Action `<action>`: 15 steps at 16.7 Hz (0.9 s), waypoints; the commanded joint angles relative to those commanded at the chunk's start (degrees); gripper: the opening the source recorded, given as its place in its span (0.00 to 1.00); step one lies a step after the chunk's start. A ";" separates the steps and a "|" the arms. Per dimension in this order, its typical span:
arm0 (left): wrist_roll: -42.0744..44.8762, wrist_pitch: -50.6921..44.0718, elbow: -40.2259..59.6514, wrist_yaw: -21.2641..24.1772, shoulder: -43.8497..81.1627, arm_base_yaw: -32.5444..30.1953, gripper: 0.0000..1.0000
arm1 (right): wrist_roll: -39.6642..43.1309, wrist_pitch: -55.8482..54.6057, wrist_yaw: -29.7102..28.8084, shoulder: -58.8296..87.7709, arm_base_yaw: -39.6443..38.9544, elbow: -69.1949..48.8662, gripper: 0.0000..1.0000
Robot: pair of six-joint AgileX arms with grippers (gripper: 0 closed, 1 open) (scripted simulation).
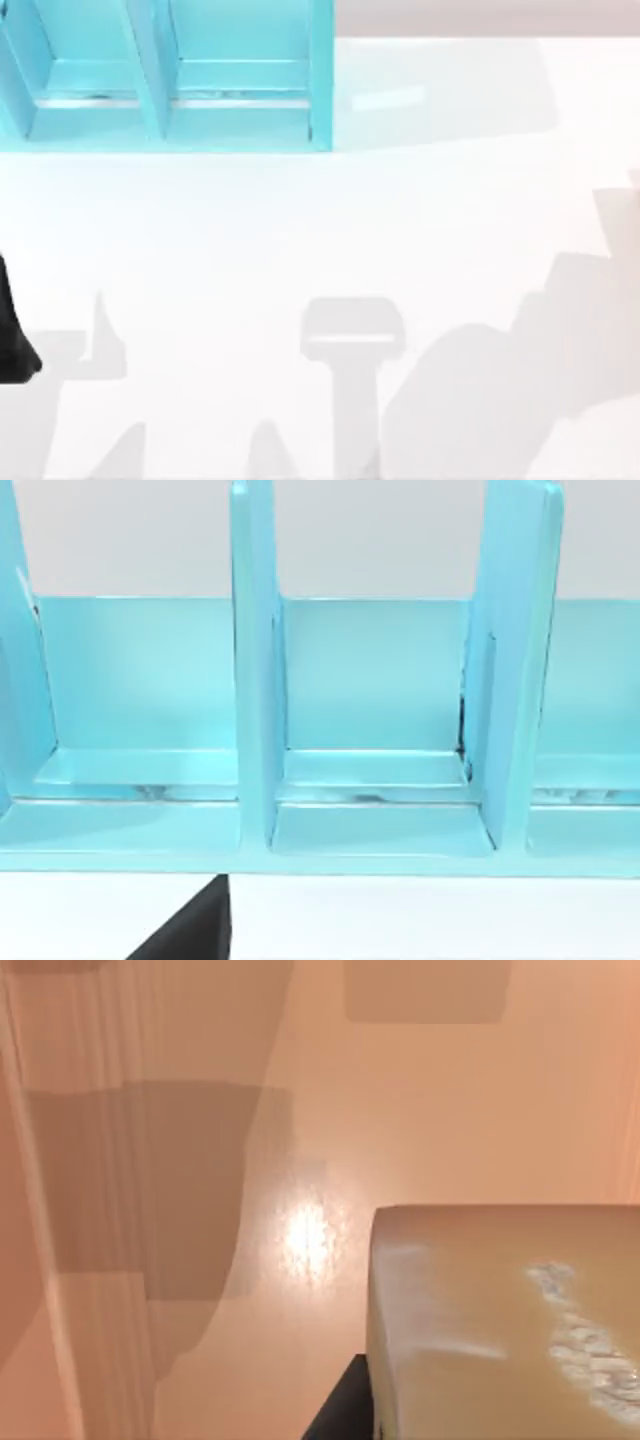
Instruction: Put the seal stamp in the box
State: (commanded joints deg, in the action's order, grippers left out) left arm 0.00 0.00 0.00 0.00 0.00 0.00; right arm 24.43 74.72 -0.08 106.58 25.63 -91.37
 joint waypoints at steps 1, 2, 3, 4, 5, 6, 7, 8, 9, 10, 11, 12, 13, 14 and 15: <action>0.00 0.00 0.00 0.00 0.00 0.00 1.00 | 0.03 -2.26 0.02 0.05 -0.03 2.09 0.00; 0.00 0.00 0.00 0.00 0.00 0.00 1.00 | 0.09 -4.48 0.03 0.17 -0.07 4.20 0.00; 0.00 0.00 0.00 0.00 0.00 0.00 1.00 | 0.15 -6.37 0.04 0.29 -0.10 6.07 0.00; 0.00 0.00 0.00 0.00 0.00 0.00 1.00 | 0.18 -7.70 0.04 0.37 -0.13 7.40 0.00; 0.00 0.00 0.00 0.00 0.00 0.00 1.00 | 0.20 -8.42 0.02 0.38 -0.15 8.12 0.00; 0.00 0.00 0.00 0.00 0.00 0.00 1.00 | 0.20 -8.57 0.02 0.38 -0.15 8.27 0.00; 0.00 0.00 0.00 0.00 0.00 0.00 1.00 | 0.20 -8.57 0.02 0.38 -0.15 8.27 0.00; 0.00 0.00 0.00 0.00 0.00 0.00 1.00 | 0.20 -8.57 0.02 0.38 -0.15 8.27 0.00; 0.00 0.00 0.00 0.00 0.00 0.00 1.00 | 0.20 -8.57 0.02 0.38 -0.15 8.27 0.00; 0.00 0.00 0.00 0.00 0.00 0.00 1.00 | 0.20 -8.57 0.02 0.38 -0.15 8.27 0.08; 0.00 0.00 0.00 0.00 0.00 0.00 1.00 | 0.20 -8.57 0.02 0.38 -0.15 8.27 0.15; 0.00 0.00 0.00 0.00 0.00 0.00 1.00 | 0.20 -8.57 0.02 0.38 -0.15 8.27 0.23; 0.00 0.00 0.00 0.00 0.00 0.00 1.00 | 0.20 -8.57 0.02 0.38 -0.15 8.27 0.30; 0.00 0.00 0.00 0.00 0.00 0.00 1.00 | 0.20 -8.57 0.02 0.38 -0.15 8.27 0.38; 0.00 0.00 0.00 0.00 0.00 0.00 1.00 | 0.20 -8.57 0.02 0.38 -0.15 8.27 0.45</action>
State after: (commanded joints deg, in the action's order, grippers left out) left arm 0.00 0.00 0.00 0.00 0.00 0.00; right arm 24.64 66.15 -0.06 106.96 25.48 -83.10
